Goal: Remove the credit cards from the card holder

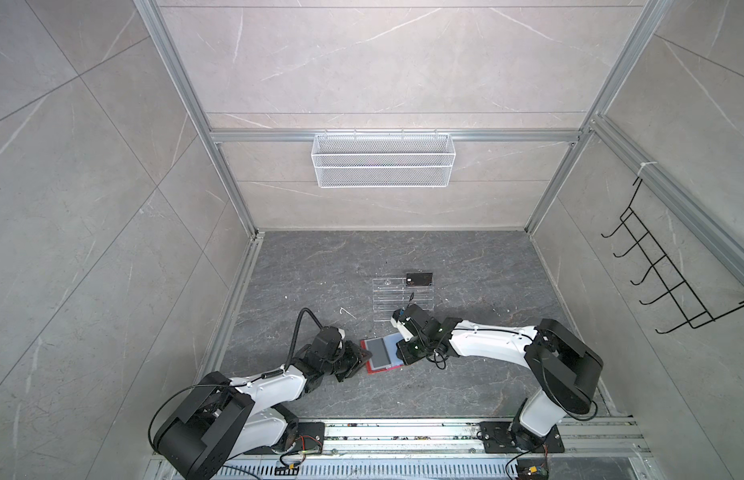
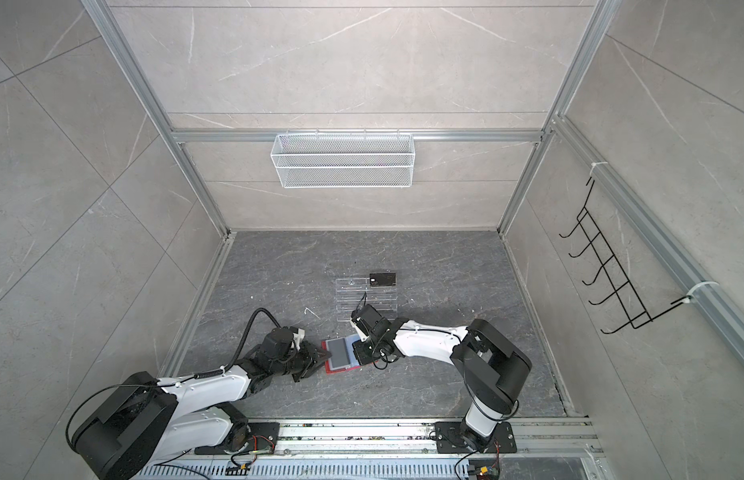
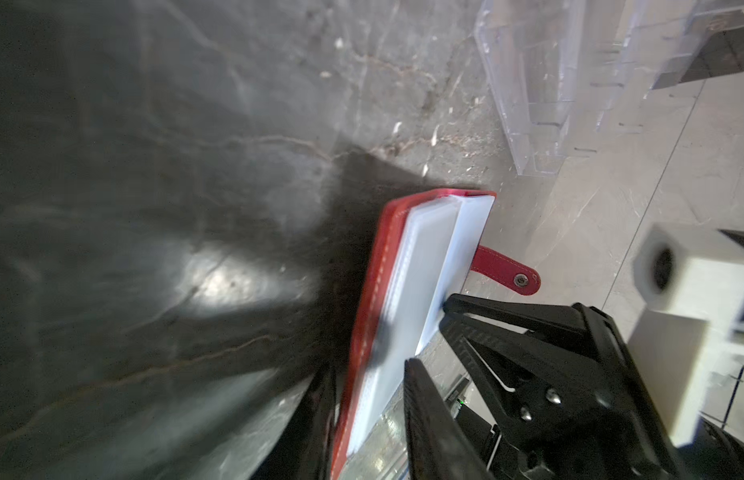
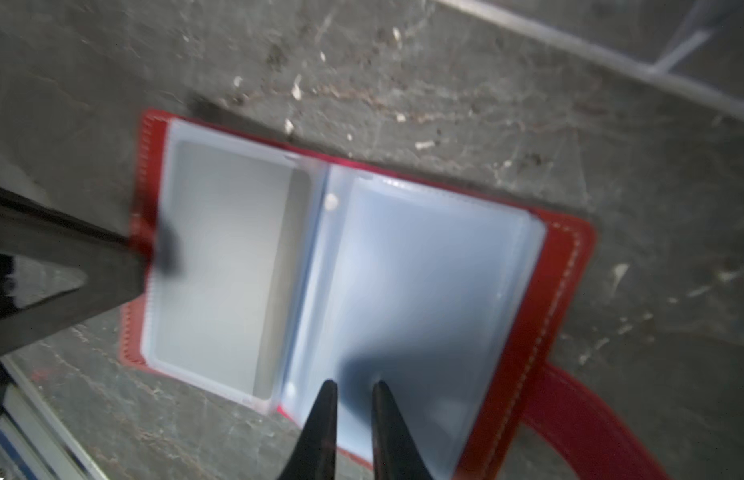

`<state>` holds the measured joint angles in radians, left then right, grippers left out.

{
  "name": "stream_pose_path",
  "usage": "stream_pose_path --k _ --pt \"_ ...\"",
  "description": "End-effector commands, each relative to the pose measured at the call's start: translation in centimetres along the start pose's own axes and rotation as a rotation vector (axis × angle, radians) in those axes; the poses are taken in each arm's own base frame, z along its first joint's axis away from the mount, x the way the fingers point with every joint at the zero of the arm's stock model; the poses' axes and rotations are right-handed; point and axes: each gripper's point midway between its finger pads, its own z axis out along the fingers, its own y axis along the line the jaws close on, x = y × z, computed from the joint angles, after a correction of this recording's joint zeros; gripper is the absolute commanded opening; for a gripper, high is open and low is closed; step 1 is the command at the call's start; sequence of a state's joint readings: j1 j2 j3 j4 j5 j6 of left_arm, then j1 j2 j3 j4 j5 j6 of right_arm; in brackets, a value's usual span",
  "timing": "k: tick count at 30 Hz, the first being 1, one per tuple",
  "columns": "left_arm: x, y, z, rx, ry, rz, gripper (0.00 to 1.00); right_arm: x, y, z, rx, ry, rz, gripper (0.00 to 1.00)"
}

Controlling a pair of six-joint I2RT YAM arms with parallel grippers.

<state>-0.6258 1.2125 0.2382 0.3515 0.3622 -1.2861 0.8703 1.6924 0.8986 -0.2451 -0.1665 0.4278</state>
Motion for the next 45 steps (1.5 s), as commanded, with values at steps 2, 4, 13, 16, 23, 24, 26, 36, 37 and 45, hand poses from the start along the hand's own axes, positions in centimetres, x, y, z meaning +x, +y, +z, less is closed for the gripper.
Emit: stream_pose_path --k 2,4,13,16,23,24,26,36,37,45 --pt "-1.0 -3.5 -0.3 0.106 -0.049 0.067 0.14 1.3 -0.7 1.2 0.011 0.033 0.052 0.19" --pt "-1.0 -4.1 -0.5 0.12 -0.054 0.076 0.03 1.4 -0.7 1.1 0.012 0.032 0.053 0.19" --pt "-0.9 -4.7 -1.2 0.143 -0.072 0.1 0.12 1.6 -0.5 1.2 -0.006 0.034 0.061 0.19" --pt "-0.8 -4.8 -1.2 0.145 -0.069 0.106 0.15 1.5 -0.3 1.2 -0.015 0.032 0.058 0.19" --pt "-0.8 -4.7 -0.9 0.127 -0.055 0.115 0.0 1.1 0.3 0.4 -0.033 0.024 0.048 0.22" --pt "-0.8 -4.9 -1.0 0.132 -0.058 0.119 0.0 0.7 0.4 -0.3 -0.033 0.003 0.049 0.25" --pt "-0.9 -5.0 -1.1 0.132 -0.063 0.123 0.0 -0.2 0.5 -1.7 -0.025 -0.044 0.059 0.37" --pt "-0.7 -5.9 -1.3 0.163 -0.063 0.154 0.0 -1.4 4.0 -3.7 -0.104 -0.061 0.077 0.83" --pt "-0.7 -6.0 -1.3 0.165 -0.062 0.157 0.0 -1.2 4.1 -3.4 -0.095 -0.047 0.074 0.83" --pt "-0.5 -6.1 -1.4 0.164 -0.058 0.164 0.0 -1.2 4.5 -2.2 -0.076 -0.027 0.061 0.82"
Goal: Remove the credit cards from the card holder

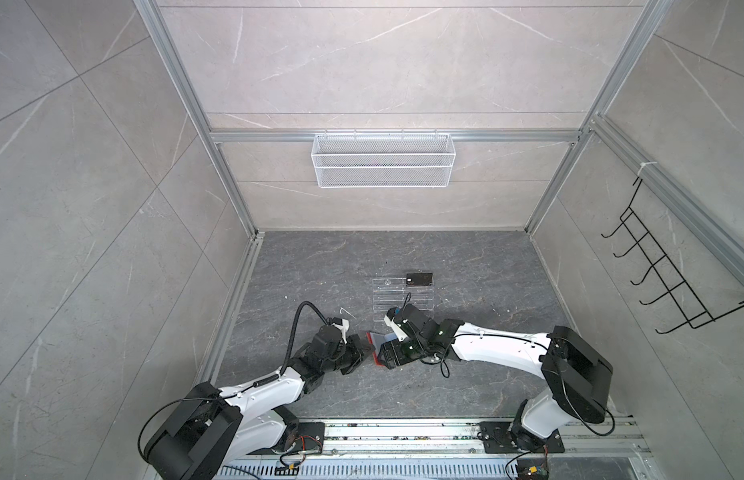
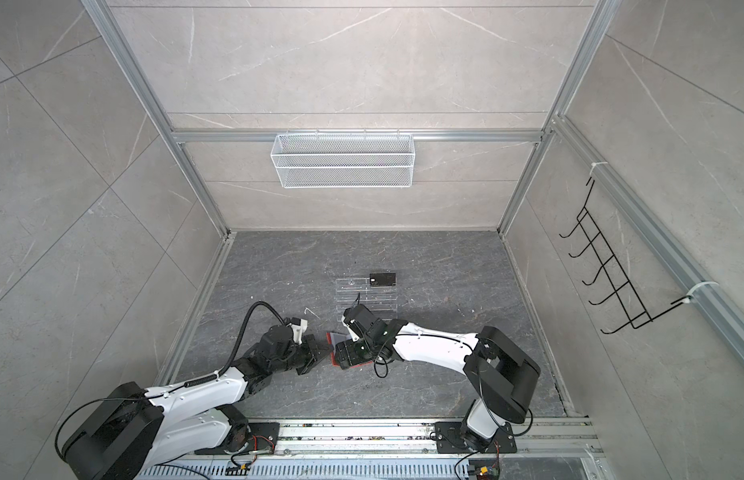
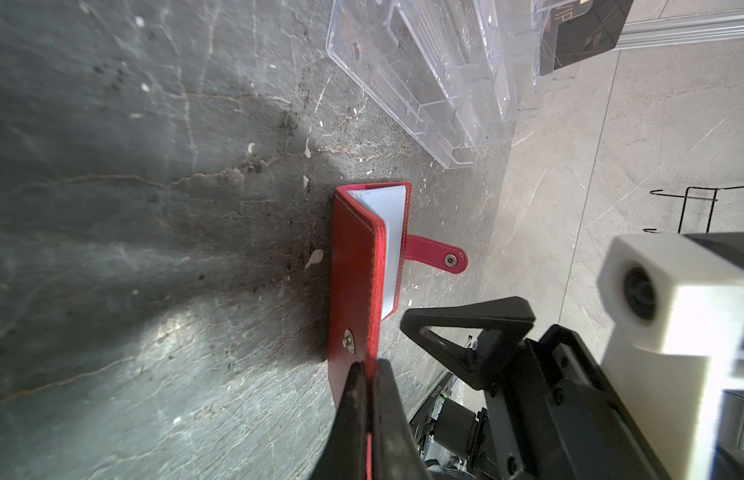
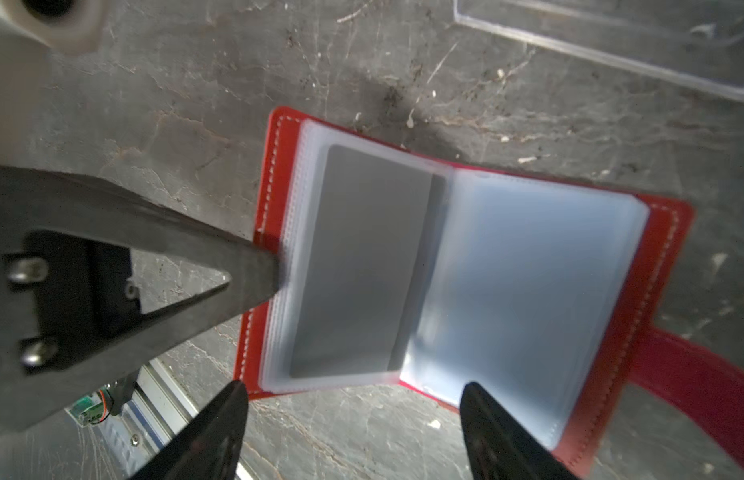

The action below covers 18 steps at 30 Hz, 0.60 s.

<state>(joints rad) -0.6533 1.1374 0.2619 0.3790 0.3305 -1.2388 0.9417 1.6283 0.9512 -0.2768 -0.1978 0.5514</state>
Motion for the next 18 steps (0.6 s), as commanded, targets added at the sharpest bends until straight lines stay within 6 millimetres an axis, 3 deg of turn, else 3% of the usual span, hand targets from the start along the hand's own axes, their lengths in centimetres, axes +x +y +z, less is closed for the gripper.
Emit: stream_pose_path --k 1,12,18 --pt "-0.5 -2.5 -0.2 0.061 -0.015 0.055 0.0 -0.4 0.0 0.2 0.015 0.005 0.016 0.82" --pt "-0.2 -2.7 -0.2 0.066 -0.008 0.072 0.0 -0.5 -0.6 1.0 0.057 0.016 0.022 0.78" --pt "0.0 -2.4 -0.1 0.054 0.001 0.079 0.0 -0.5 -1.9 1.0 0.131 0.021 0.041 0.7"
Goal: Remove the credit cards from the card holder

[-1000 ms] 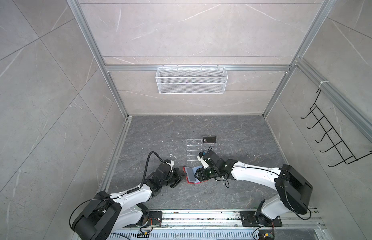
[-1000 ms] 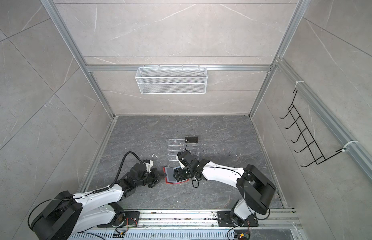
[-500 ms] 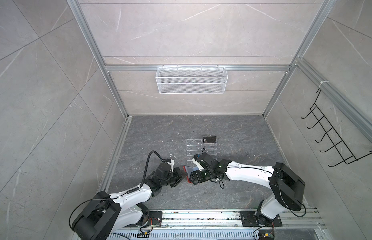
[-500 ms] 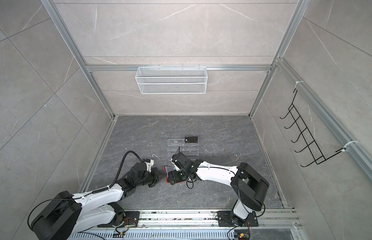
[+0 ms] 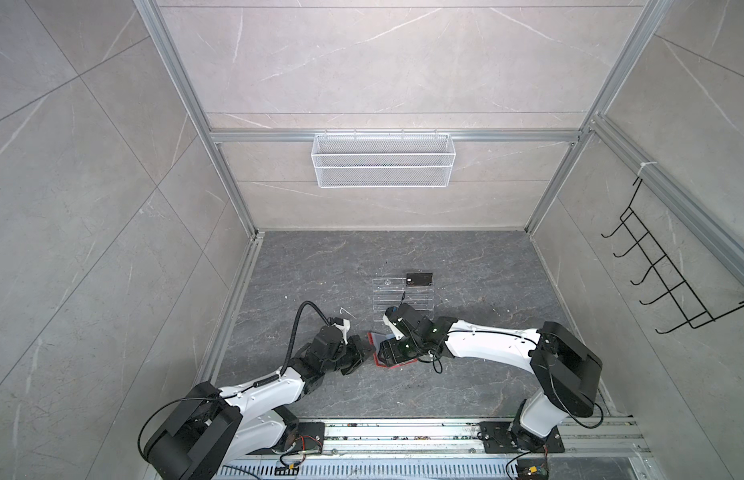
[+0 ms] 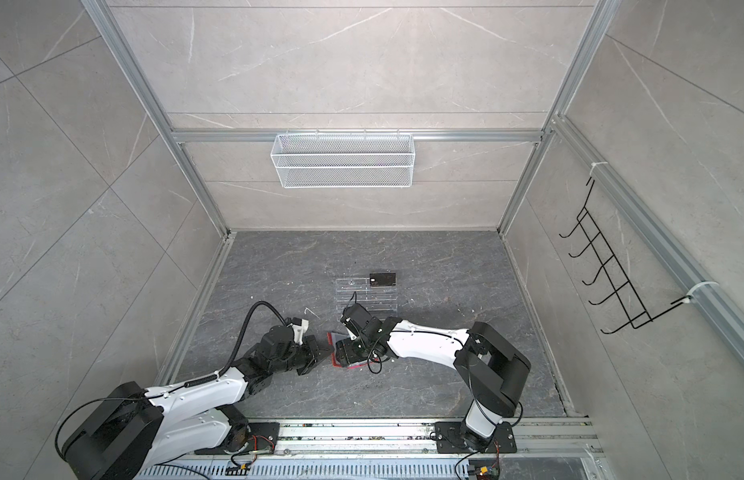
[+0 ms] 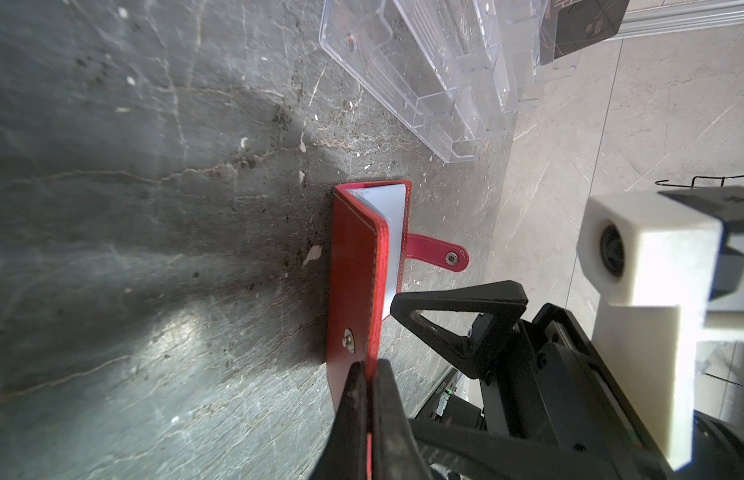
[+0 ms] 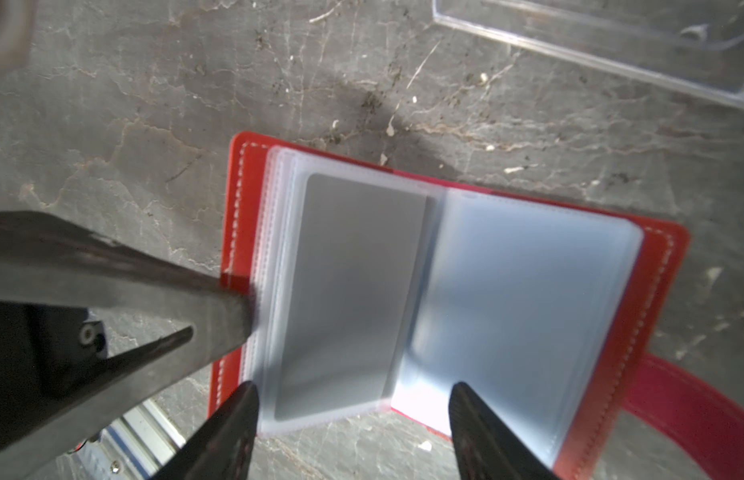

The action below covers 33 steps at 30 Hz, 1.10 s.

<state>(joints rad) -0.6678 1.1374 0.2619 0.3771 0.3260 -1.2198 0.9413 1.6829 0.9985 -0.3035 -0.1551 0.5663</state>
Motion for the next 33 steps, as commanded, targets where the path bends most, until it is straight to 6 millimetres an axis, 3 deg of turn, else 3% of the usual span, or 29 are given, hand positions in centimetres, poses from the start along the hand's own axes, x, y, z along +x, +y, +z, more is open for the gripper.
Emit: stream_pose_path --k 1,10,18,22,23,26,28,33 --pt "-0.5 -2.3 -0.2 0.053 -0.009 0.055 0.0 0.1 -1.4 0.1 0.086 0.014 0.021 0.69" --pt "-0.2 -1.7 -0.1 0.004 0.013 0.085 0.0 0.0 -3.0 -1.2 0.155 -0.017 0.049 0.62" --pt "0.2 0.3 0.1 -0.137 0.07 0.155 0.0 0.5 -8.0 -4.6 0.262 -0.089 0.178 0.62" --pt "-0.3 0.9 -0.6 -0.238 0.072 0.217 0.0 0.1 -7.9 -5.8 0.246 -0.103 0.152 0.64" --pt "-0.6 1.0 -0.7 -0.26 0.065 0.226 0.03 0.0 -7.7 -5.9 0.234 -0.108 0.151 0.65" --pt "-1.4 1.4 -1.7 -0.337 0.028 0.236 0.36 -0.8 -6.7 -6.0 0.169 -0.129 0.145 0.61" --pt "-2.2 1.0 -3.0 -0.373 -0.017 0.237 0.56 -1.3 -5.9 -5.7 0.117 -0.133 0.141 0.53" --pt "-3.5 -0.9 -6.1 -0.409 -0.114 0.242 0.65 -2.1 -4.4 -4.8 0.032 -0.127 0.124 0.35"
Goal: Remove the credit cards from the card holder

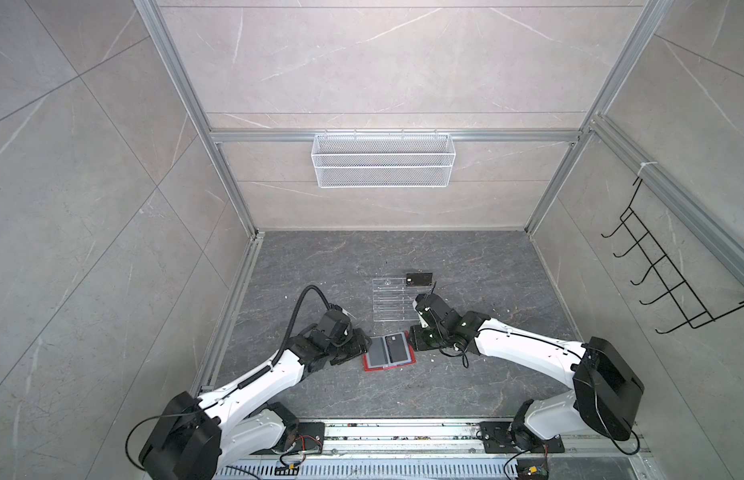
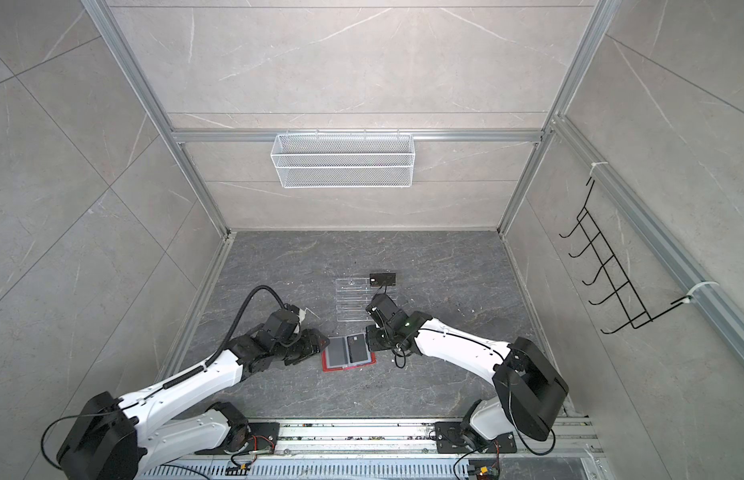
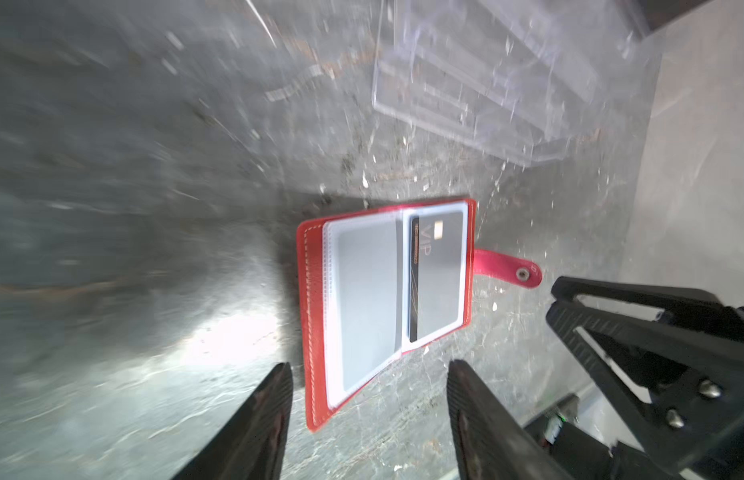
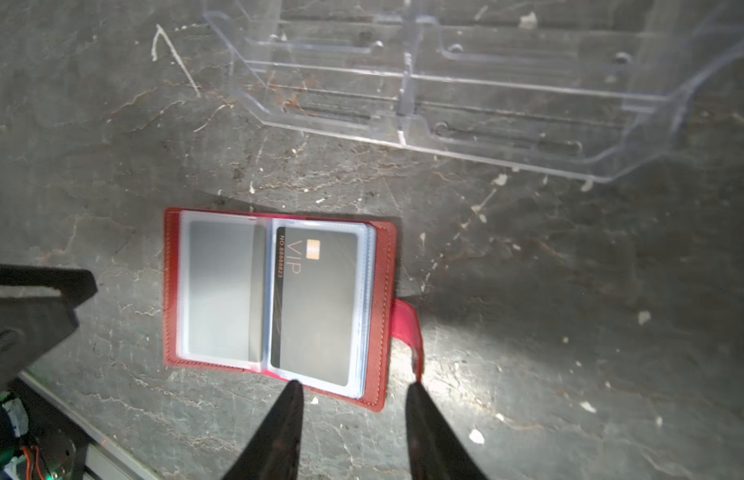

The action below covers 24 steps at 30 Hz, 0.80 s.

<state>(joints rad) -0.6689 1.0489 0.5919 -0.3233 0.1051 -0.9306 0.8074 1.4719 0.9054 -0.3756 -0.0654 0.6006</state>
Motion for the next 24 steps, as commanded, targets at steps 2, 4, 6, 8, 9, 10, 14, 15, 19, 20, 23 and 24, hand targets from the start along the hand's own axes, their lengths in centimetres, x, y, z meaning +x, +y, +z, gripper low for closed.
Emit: stream_pose_path --k 2,4,6,8,9,10,14,15,19,20,23,24 --pt "-1.2 -1.7 -2.1 0.033 -0.046 0.018 0.63 0.1 1.3 1.5 -0.077 0.032 -0.017 0.28" --pt "-1.1 -3.9 -1.3 0.143 -0.012 0.0 0.55 0.3 1.1 2.4 -0.085 0.049 -0.008 0.22" --pt "-0.7 -5.7 -0.1 0.23 0.032 -0.027 0.48 0.3 1.1 3.2 -0.105 0.061 0.002 0.16" --pt "-0.2 -6.9 1.0 0.289 0.067 -0.047 0.46 0.5 0.9 3.9 -0.112 0.067 0.01 0.12" --pt "-0.1 -7.2 1.4 0.309 0.077 -0.058 0.46 0.6 0.8 4.2 -0.114 0.067 0.014 0.12" --pt "0.2 -7.3 1.9 0.322 0.091 -0.074 0.45 0.7 0.8 4.5 -0.12 0.07 0.017 0.11" --pt "1.2 -6.9 3.2 0.323 0.124 -0.107 0.42 1.4 0.1 5.4 -0.105 0.087 0.026 0.09" --pt "1.5 -6.6 3.5 0.32 0.135 -0.119 0.41 1.5 -0.1 5.6 -0.098 0.089 0.028 0.09" --pt "2.3 -5.8 4.4 0.313 0.15 -0.154 0.39 2.1 -0.7 6.3 -0.086 0.102 0.039 0.09" --pt "2.4 -5.6 4.6 0.312 0.154 -0.16 0.39 2.3 -0.8 6.5 -0.083 0.104 0.04 0.09" --pt "2.8 -5.3 5.3 0.318 0.161 -0.187 0.38 2.7 -1.3 6.7 -0.064 0.11 0.046 0.09" --pt "2.9 -5.1 5.6 0.315 0.163 -0.19 0.38 2.7 -1.5 6.7 -0.057 0.109 0.046 0.09"
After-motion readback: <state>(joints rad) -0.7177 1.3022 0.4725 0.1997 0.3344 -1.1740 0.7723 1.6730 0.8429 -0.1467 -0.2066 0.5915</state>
